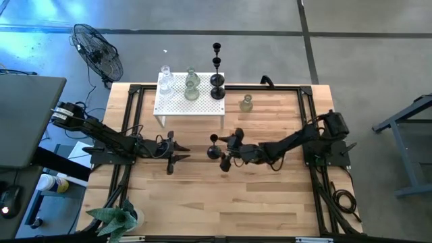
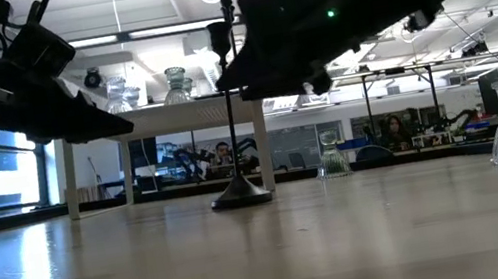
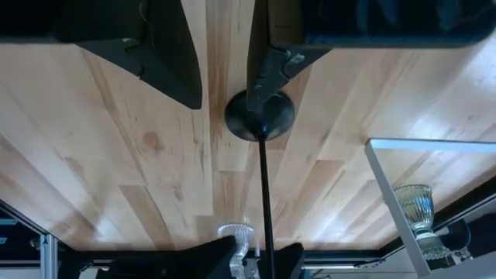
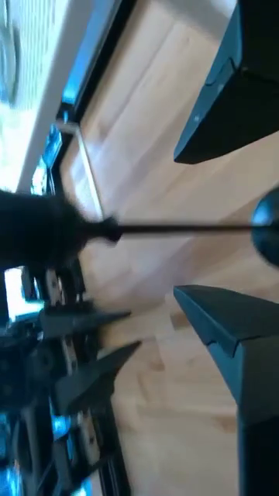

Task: Pick & Place candle stick holders
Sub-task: Align the black candle holder with the other black candle holder on the shelf

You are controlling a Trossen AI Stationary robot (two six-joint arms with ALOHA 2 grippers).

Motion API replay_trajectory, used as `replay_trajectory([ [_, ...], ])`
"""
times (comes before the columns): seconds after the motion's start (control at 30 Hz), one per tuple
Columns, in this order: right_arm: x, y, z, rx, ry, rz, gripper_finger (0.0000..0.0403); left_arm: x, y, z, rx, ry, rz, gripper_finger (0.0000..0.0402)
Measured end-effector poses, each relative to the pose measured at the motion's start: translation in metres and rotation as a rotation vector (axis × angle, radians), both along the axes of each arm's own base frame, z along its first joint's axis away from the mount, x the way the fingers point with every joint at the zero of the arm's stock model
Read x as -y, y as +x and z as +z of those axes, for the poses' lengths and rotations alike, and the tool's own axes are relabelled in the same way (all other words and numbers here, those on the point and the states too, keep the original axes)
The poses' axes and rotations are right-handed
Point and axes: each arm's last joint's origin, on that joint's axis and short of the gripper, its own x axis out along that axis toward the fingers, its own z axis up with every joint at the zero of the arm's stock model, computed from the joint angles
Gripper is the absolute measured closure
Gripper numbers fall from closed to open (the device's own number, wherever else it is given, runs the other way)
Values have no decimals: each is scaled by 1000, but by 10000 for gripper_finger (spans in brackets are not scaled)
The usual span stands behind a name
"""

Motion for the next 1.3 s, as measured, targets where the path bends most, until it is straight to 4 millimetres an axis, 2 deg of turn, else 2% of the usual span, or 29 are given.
replay_trajectory([
  [0.13,14,12,2,8,3,0,148,0,0,0,0,7,-2,302],
  [0.23,22,18,5,17,18,28,178,0,0,0,-1,7,-2,302],
  [0.33,22,20,9,25,9,78,234,0,0,0,-1,7,-3,302],
  [0.5,20,20,11,37,14,131,364,0,0,0,-2,7,-4,302],
  [0.57,20,20,12,45,9,138,391,0,0,0,-2,4,-5,302],
  [0.63,18,19,18,54,2,153,383,0,0,0,-1,-4,-4,302],
  [0.73,18,13,39,103,-2,172,374,0,0,0,-1,-13,-9,302],
  [0.9,24,-10,96,195,-92,112,396,0,0,0,-1,-14,-8,302],
  [1.0,35,-21,132,206,-143,50,392,0,0,0,4,-15,-8,302],
  [1.1,54,-21,157,244,-176,2,397,0,0,0,6,-15,-8,302],
  [1.3,100,-8,164,207,-194,-79,396,0,0,0,4,-15,-8,302],
])
